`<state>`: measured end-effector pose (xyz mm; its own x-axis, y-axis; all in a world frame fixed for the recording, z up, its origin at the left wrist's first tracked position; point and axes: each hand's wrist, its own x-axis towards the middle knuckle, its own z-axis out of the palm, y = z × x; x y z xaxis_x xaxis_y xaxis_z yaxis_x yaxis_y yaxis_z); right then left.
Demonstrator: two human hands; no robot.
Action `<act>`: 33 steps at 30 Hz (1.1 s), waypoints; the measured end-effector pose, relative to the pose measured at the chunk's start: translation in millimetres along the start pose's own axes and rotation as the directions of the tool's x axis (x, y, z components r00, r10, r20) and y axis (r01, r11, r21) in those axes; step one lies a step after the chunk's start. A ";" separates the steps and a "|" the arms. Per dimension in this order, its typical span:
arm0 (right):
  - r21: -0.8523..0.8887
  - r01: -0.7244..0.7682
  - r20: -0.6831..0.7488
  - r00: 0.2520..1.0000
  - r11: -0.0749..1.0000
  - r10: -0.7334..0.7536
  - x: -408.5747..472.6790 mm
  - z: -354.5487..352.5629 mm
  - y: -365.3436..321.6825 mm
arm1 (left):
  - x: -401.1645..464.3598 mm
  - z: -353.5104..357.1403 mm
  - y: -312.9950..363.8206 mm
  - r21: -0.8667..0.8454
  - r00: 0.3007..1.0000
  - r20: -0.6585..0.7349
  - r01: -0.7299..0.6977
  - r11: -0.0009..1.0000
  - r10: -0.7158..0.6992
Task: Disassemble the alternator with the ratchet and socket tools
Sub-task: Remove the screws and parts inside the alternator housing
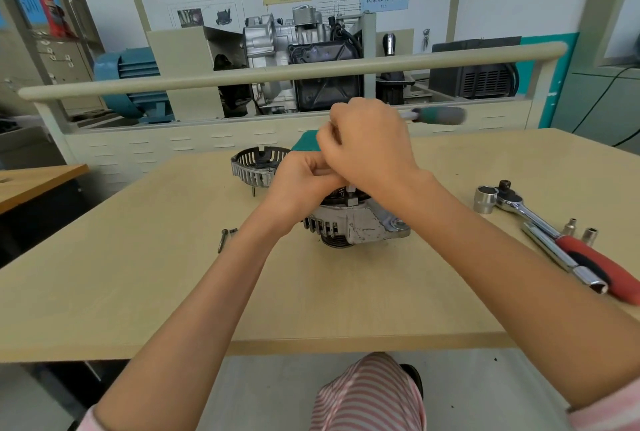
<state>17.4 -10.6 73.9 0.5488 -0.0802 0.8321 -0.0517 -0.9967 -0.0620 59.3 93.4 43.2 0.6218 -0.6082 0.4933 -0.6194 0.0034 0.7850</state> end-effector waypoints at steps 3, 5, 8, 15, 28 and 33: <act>-0.245 -0.057 0.000 0.998 0.968 0.059 -1.1 1.0 -9.4 | -0.6 2.6 -2.3 0.027 1.000 -0.001 0.017 0.999 -0.017; -0.207 -0.072 -0.006 0.997 0.976 0.073 0.7 0.6 -9.6 | -1.4 1.6 -0.8 0.015 1.000 0.008 0.014 1.000 -0.014; -0.005 -0.031 0.006 0.999 0.999 0.031 3.6 -1.1 -4.0 | -1.1 -2.4 1.4 0.002 0.997 0.062 0.040 0.999 -0.040; 0.311 0.047 0.021 0.998 0.949 -0.056 3.7 -6.6 -3.4 | -3.0 -1.0 3.3 -0.064 0.999 0.043 0.007 0.998 -0.004; 0.426 -0.010 0.042 0.999 0.905 -0.009 7.1 -2.9 3.1 | -0.6 -2.9 0.5 -0.024 0.995 0.090 0.037 0.999 -0.035; 0.397 0.043 0.066 0.995 0.917 -0.075 6.9 -5.6 4.2 | -2.6 1.3 -0.5 -0.035 1.000 -0.008 0.012 0.999 -0.013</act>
<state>16.4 -15.3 82.5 0.6049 -0.0054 0.7963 0.3071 -0.9210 -0.2395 57.4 94.0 41.1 0.6333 -0.6022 0.4861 -0.5945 0.0237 0.8038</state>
